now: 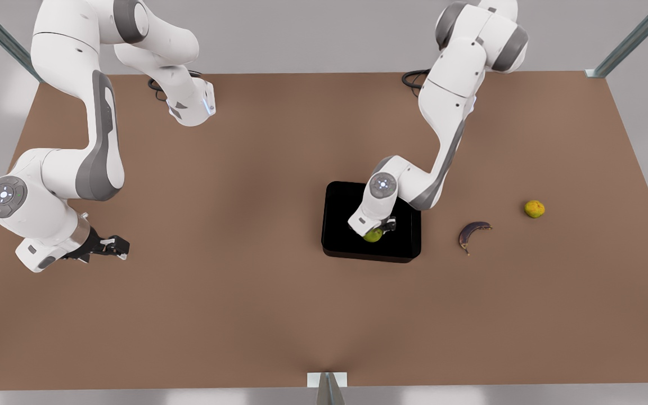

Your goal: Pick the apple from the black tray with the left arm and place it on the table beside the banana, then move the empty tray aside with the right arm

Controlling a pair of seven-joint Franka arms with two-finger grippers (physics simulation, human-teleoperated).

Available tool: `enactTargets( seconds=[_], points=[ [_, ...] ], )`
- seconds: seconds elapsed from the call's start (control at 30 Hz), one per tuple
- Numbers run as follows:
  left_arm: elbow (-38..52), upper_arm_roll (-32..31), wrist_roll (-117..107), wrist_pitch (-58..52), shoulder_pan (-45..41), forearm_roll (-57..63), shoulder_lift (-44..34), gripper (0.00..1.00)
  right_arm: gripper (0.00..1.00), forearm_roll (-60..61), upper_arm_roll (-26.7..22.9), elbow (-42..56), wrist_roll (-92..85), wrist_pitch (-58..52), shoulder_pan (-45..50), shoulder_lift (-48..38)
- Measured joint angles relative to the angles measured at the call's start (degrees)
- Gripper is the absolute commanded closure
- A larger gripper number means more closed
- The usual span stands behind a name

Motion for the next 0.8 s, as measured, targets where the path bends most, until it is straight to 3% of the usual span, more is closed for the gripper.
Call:
enactTargets(
  seconds=[0.5, 0.57, 0.8],
  points=[
    [-1.4, 0.0, -1.9, 2.0, -0.3, 0.3, 1.3, 0.0, 0.0, 0.0, 0.0, 0.0, -0.1, 0.0, 0.0, 0.0],
    [-1.7, 0.0, -2.1, 2.0, -0.3, 0.4, 1.3, 0.16, 0.0, 0.0, 0.0, 0.0, -0.1, 0.0, 0.0, 0.0],
    [-1.3, 0.1, -2.6, -0.4, -0.3, 0.5, -2.0, 0.16, 0.0, 0.0, 0.0, 0.0, -0.2, 0.0, 0.0, -0.1]
  ],
)
